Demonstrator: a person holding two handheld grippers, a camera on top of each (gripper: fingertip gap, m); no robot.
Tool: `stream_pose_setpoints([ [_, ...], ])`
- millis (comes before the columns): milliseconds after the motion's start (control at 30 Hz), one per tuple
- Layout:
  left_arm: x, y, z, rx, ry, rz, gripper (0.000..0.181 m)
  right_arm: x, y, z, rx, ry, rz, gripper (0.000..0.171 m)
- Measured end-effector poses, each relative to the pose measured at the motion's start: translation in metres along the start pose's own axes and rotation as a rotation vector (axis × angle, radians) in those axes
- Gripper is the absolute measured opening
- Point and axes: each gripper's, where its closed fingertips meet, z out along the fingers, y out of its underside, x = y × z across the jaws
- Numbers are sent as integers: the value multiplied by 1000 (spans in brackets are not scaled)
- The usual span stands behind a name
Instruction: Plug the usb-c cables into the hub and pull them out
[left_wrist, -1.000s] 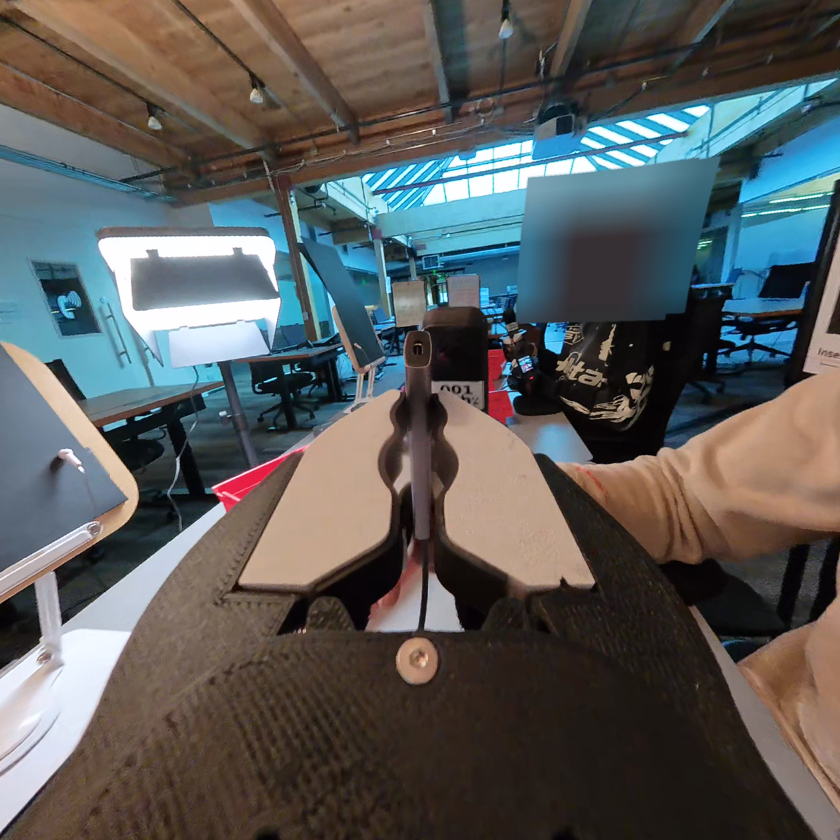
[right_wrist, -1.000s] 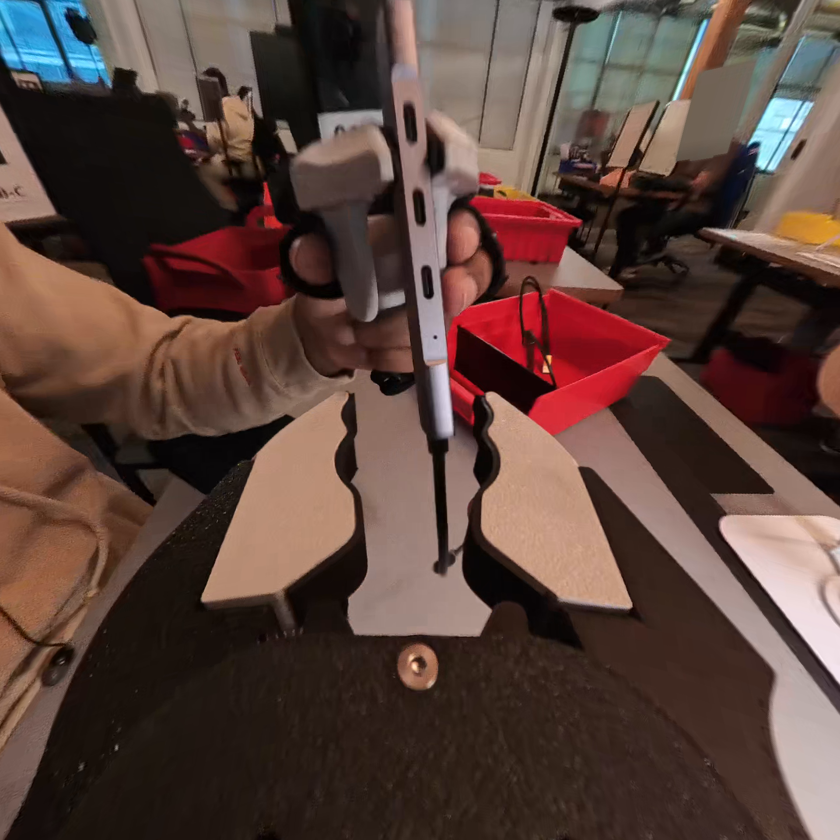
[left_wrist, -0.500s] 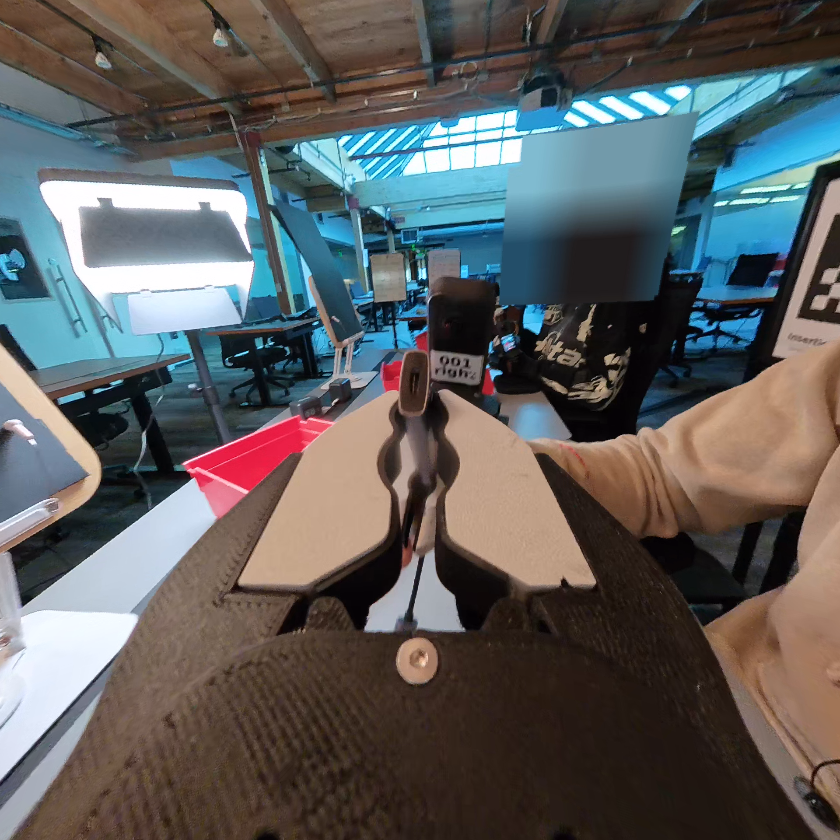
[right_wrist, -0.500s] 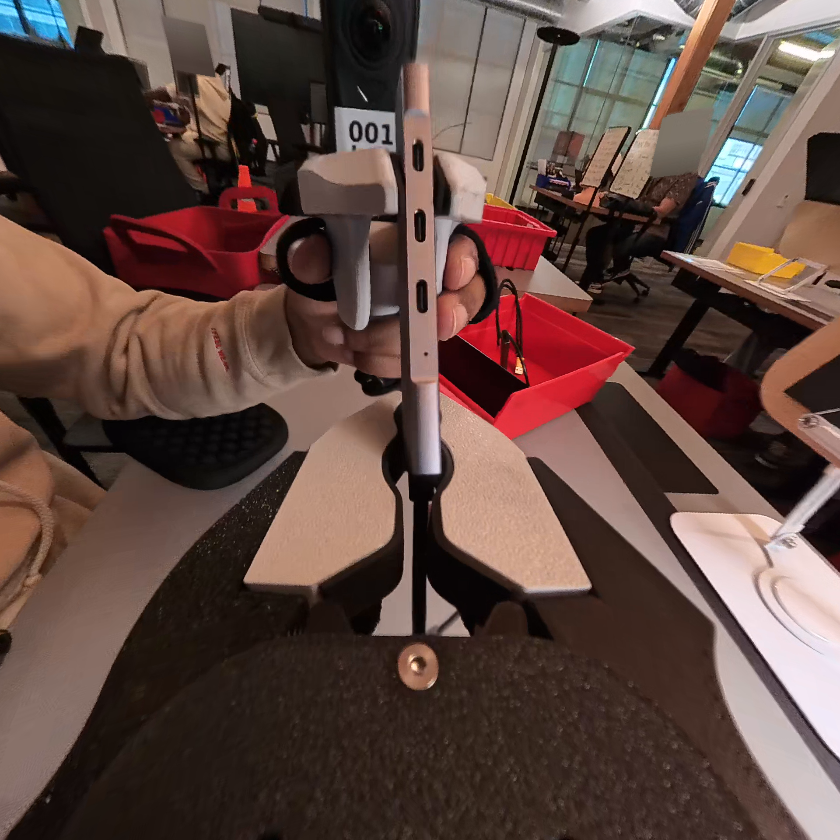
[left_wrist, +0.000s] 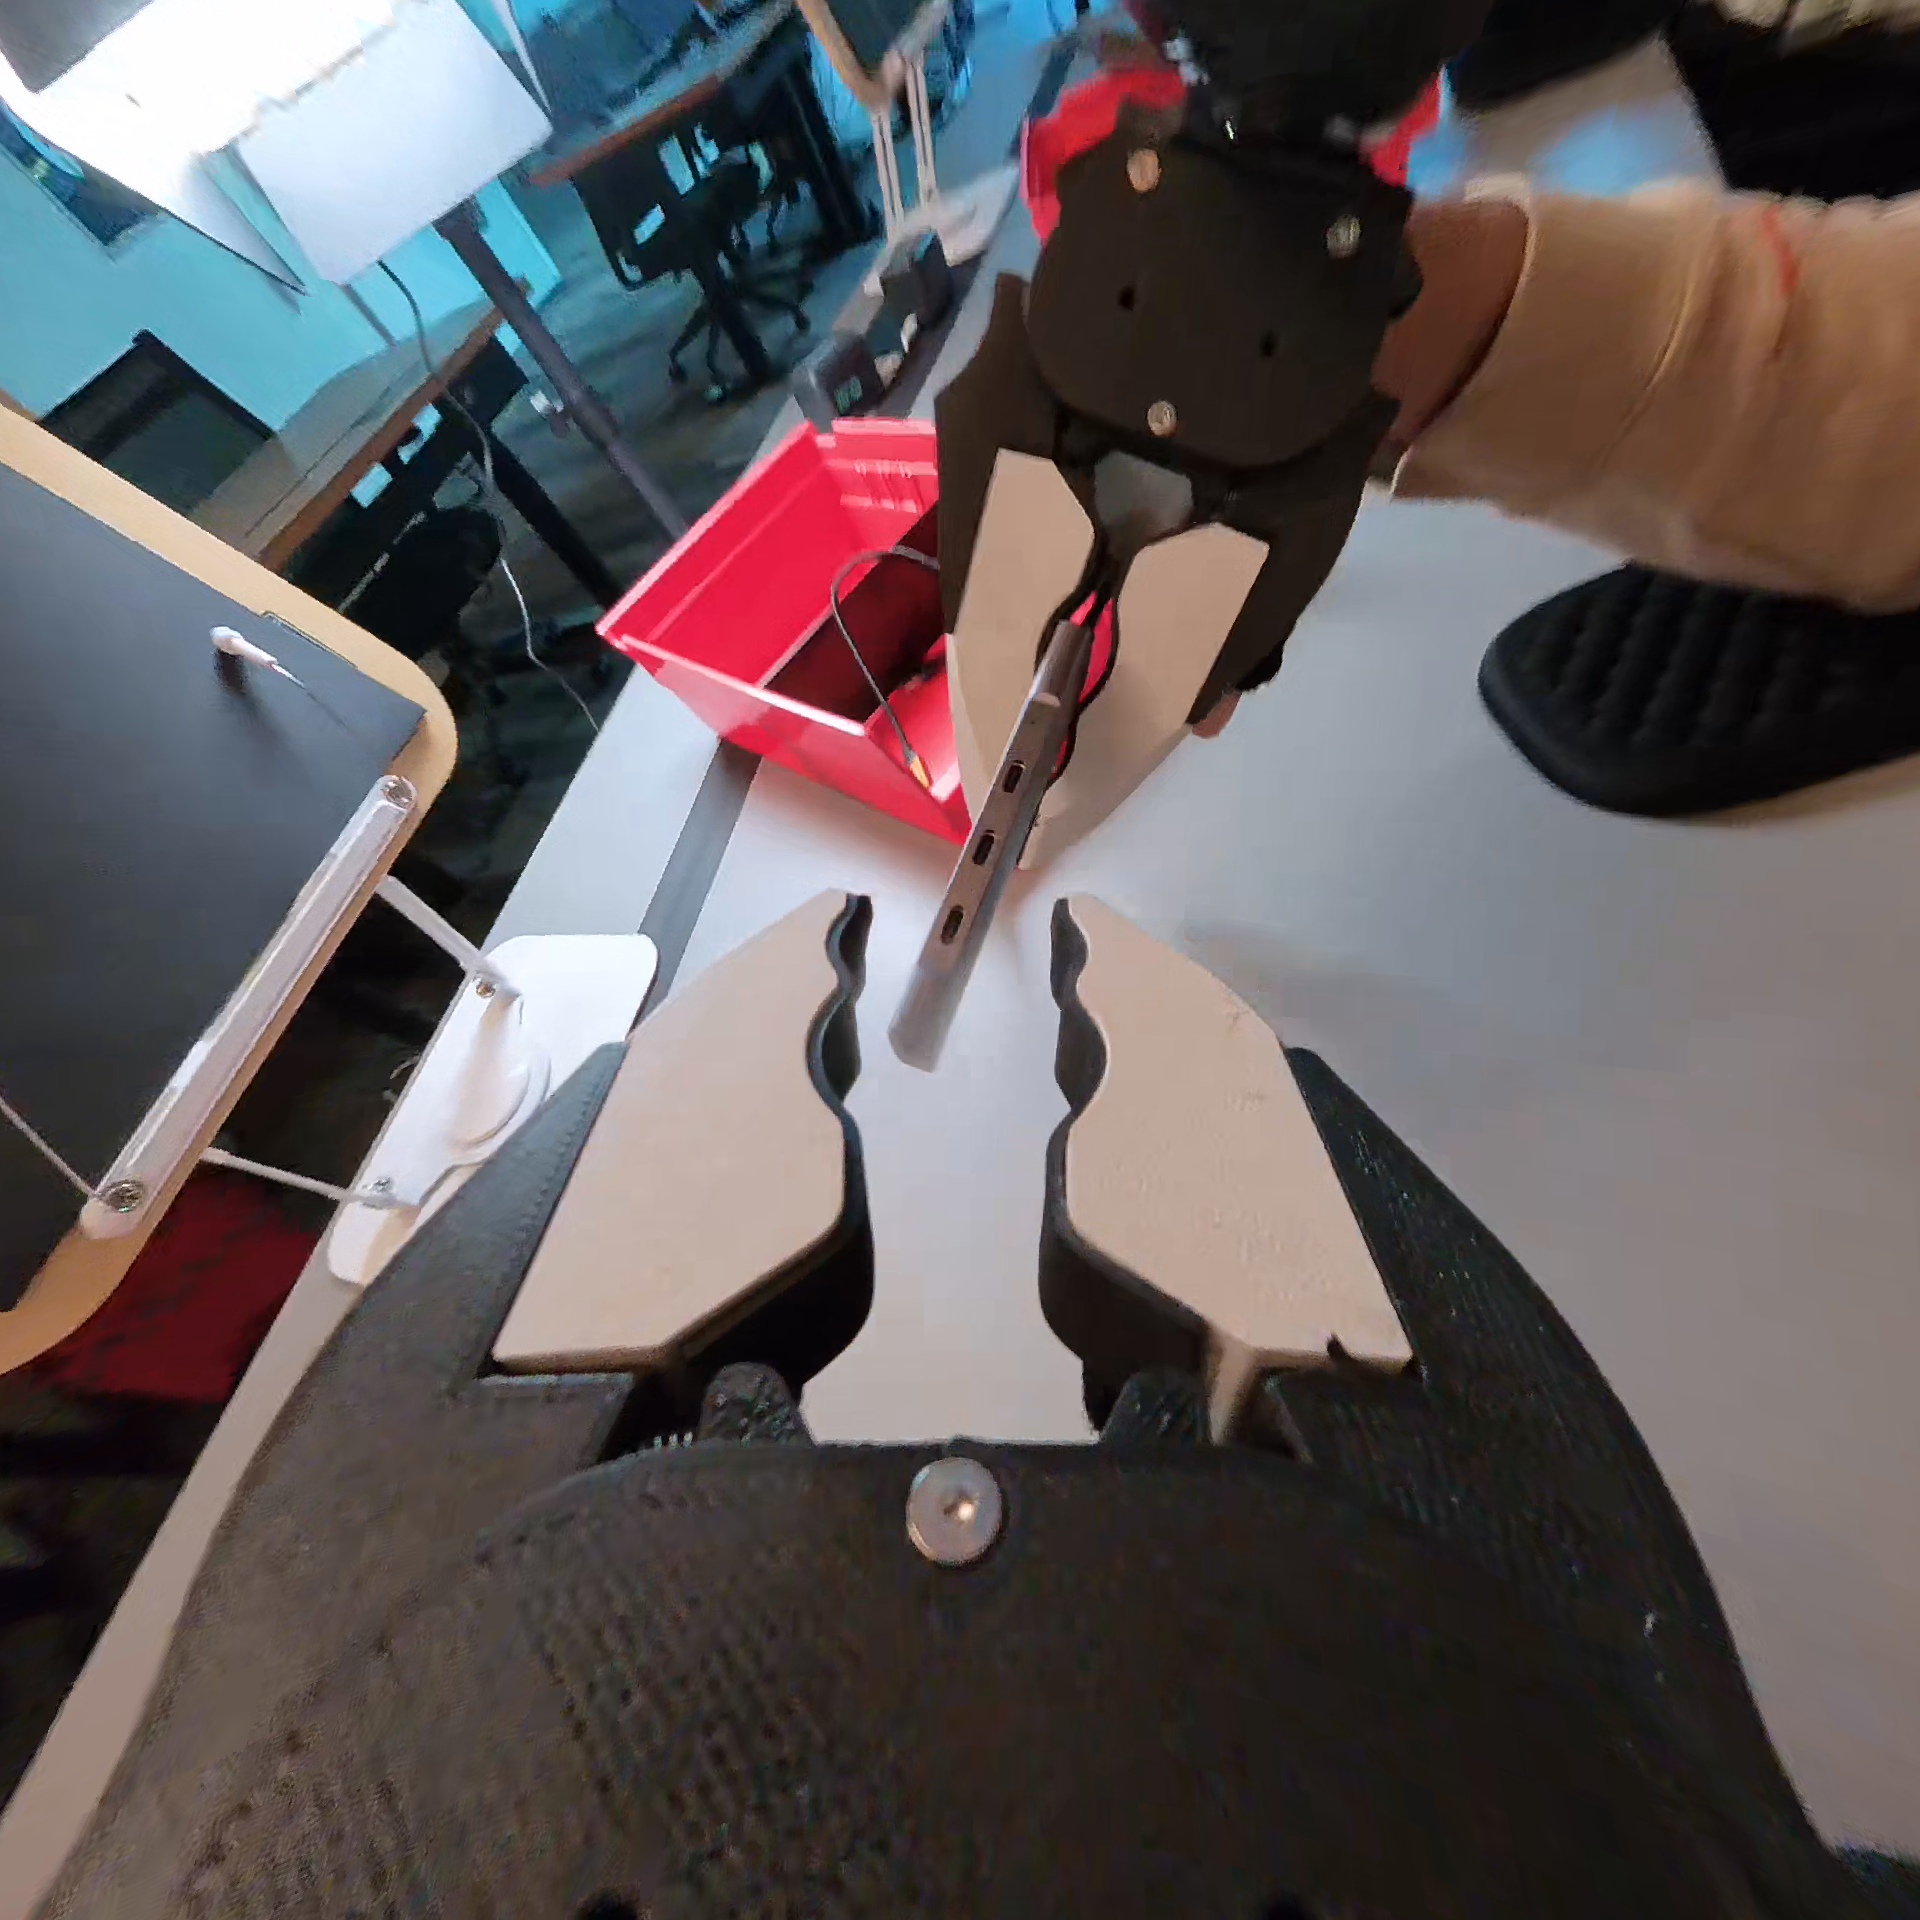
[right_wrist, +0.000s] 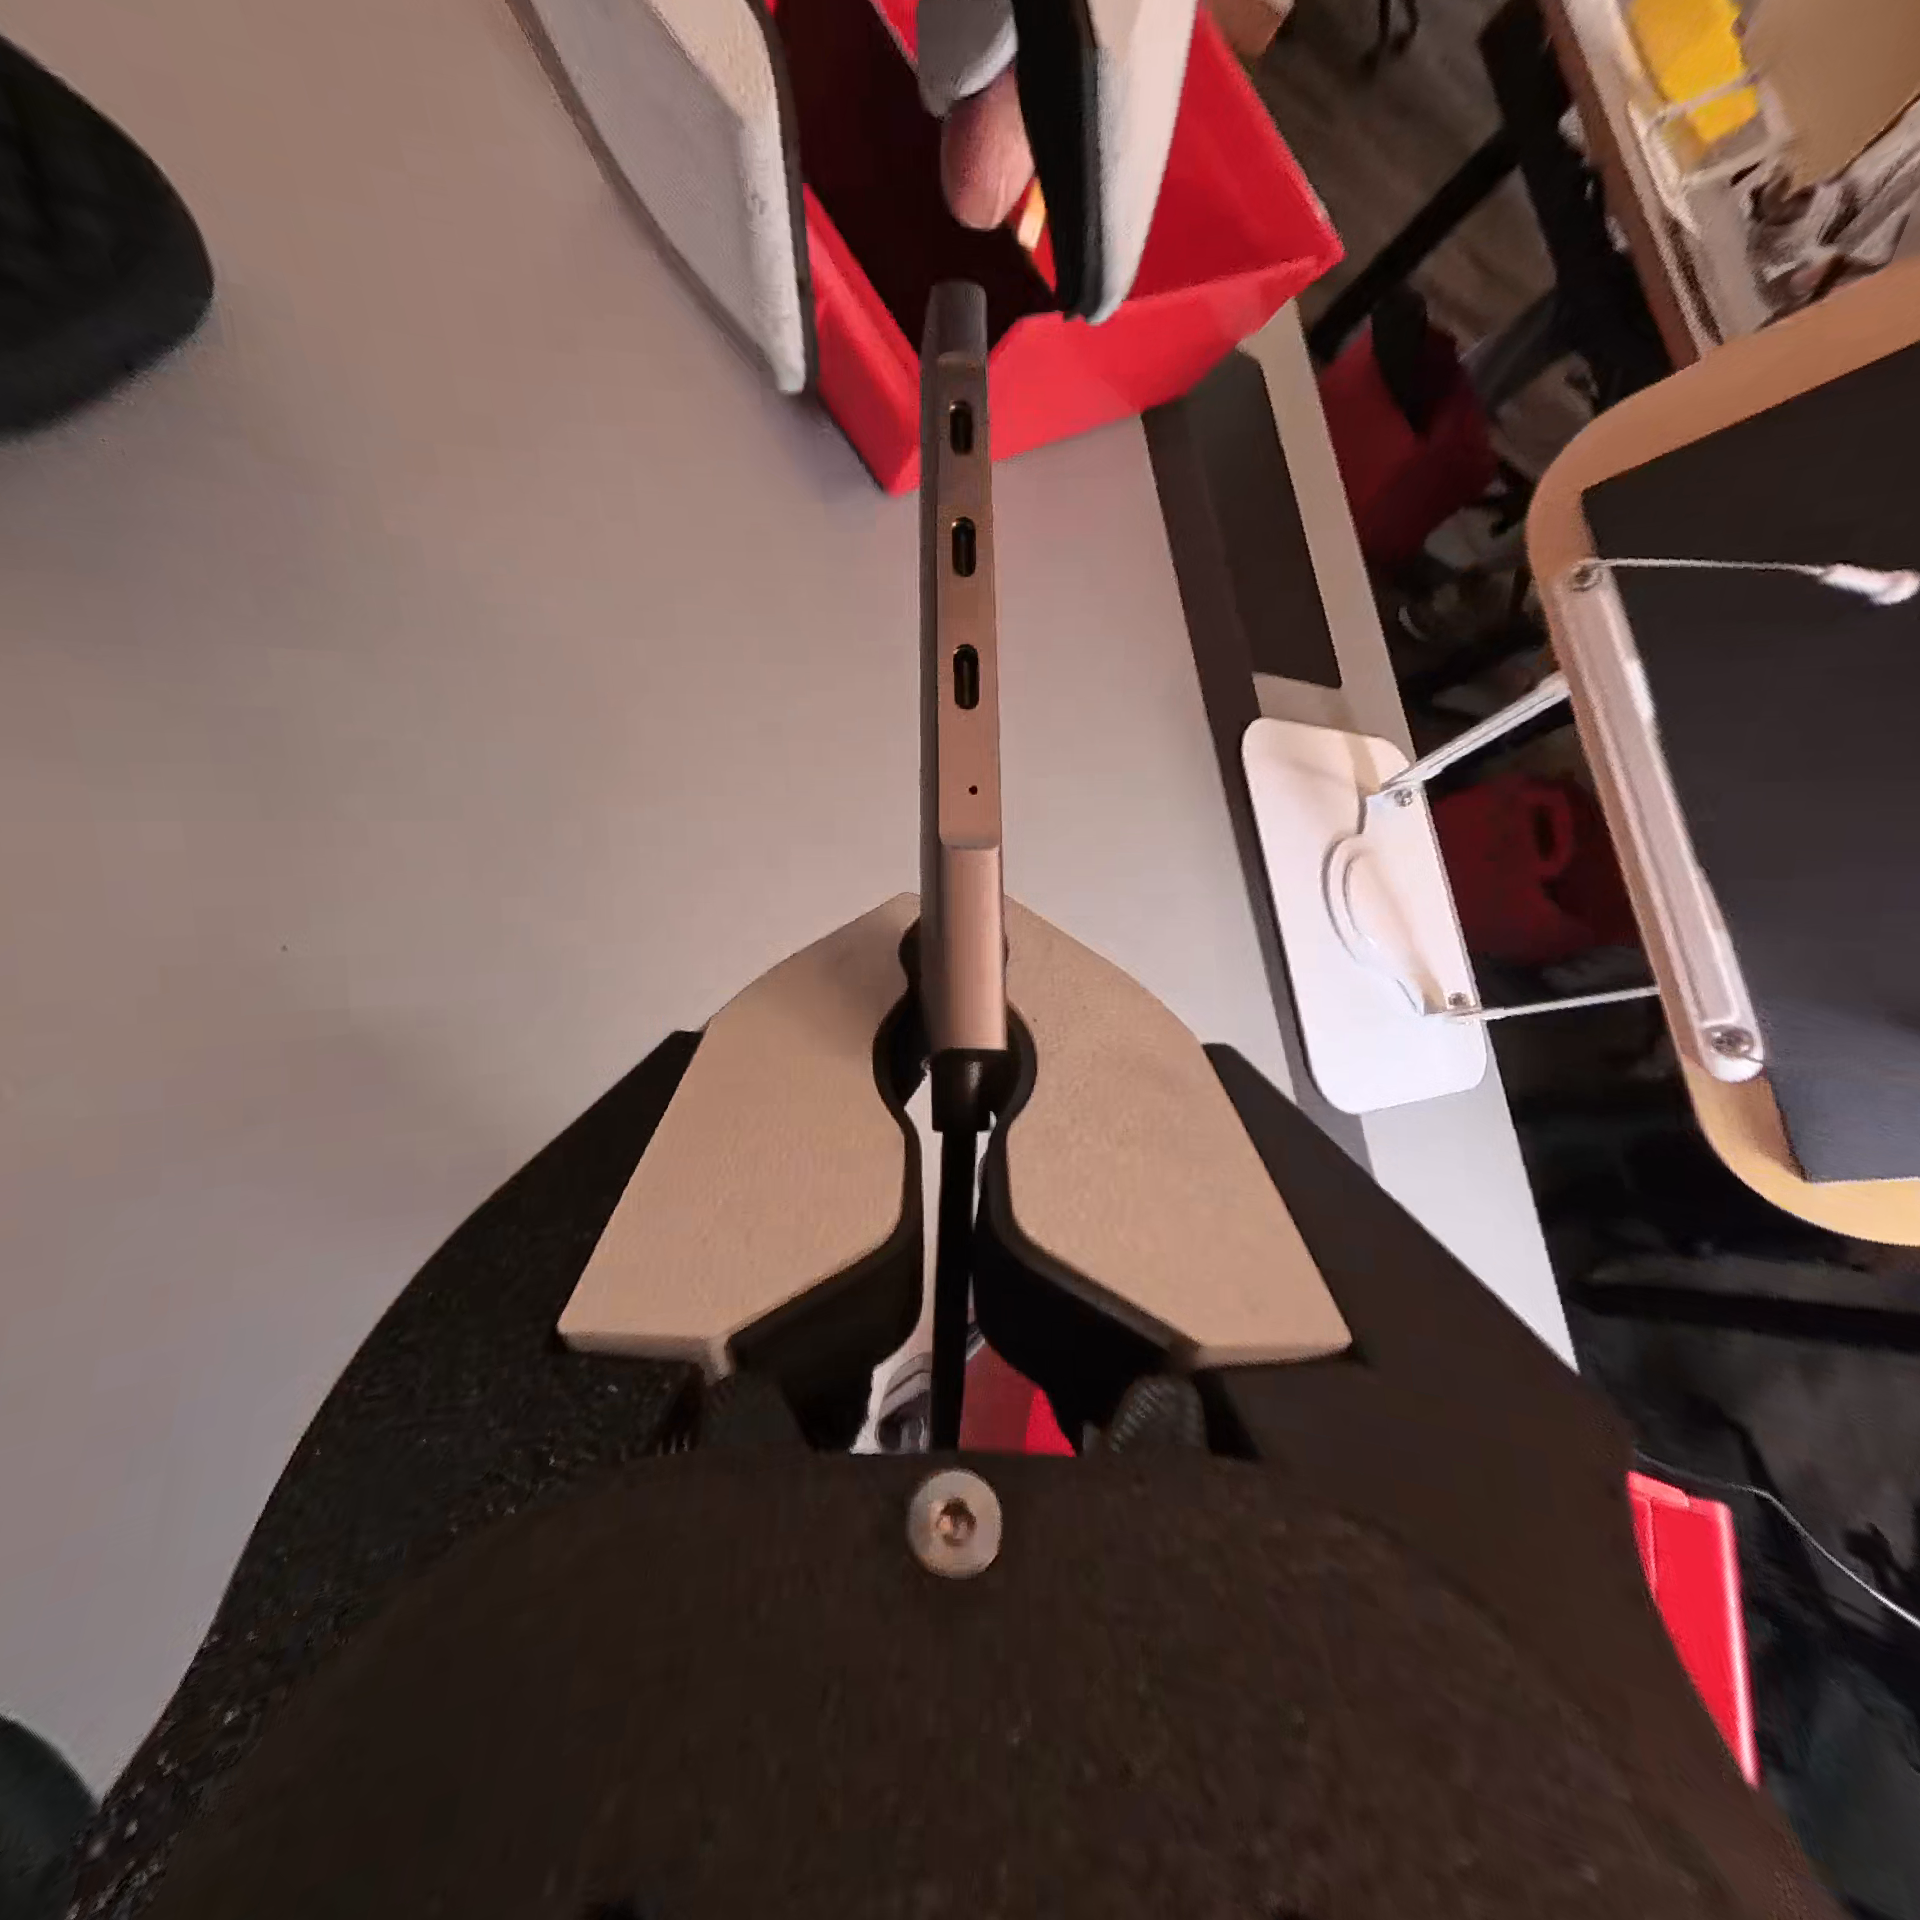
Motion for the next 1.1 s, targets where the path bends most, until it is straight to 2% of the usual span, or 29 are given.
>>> stream_pose_setpoints([
  [100,9,22,15,-139,12,74,35,-7,4,8,-53,-11,-35,5],
  [133,8,31,19,-188,-4,107,31,-11,3,10,-60,-22,-42,4],
  [167,7,38,23,-232,-25,143,18,-13,2,10,-63,-28,-47,5],
  [267,7,42,30,-250,-38,179,11,-6,7,9,-97,24,-66,6],
  [333,4,37,32,-209,-48,159,11,9,2,2,-53,104,-51,12],
  [400,-5,32,30,-141,-67,105,10,29,-13,-19,50,183,1,42],
  [433,-11,29,28,-93,-75,65,10,38,-24,-36,133,219,36,50],
  [533,-18,18,20,83,-24,-36,10,53,-50,-82,342,290,80,51],
  [600,-11,12,16,180,51,-57,9,52,-45,-86,316,280,71,56],
  [667,-7,16,20,168,79,-62,9,41,-34,-71,248,225,20,55],
  [767,5,15,29,165,122,-47,9,9,-26,-40,168,44,-6,51],
  [800,10,14,31,172,144,-44,9,7,-22,-30,132,43,-23,49],
  [833,14,13,33,171,154,-37,9,6,-19,-22,107,50,-38,43],
  [900,15,11,35,169,142,-17,9,-3,-14,-9,80,2,-42,16],
  [1000,13,5,30,189,134,-21,11,-3,-20,-13,117,-9,-45,13],
  [1033,6,1,27,201,93,-35,17,-1,-24,-17,133,-2,-47,11],
  [1100,-10,-5,18,233,7,-63,40,14,-29,-30,125,44,-58,10],
])
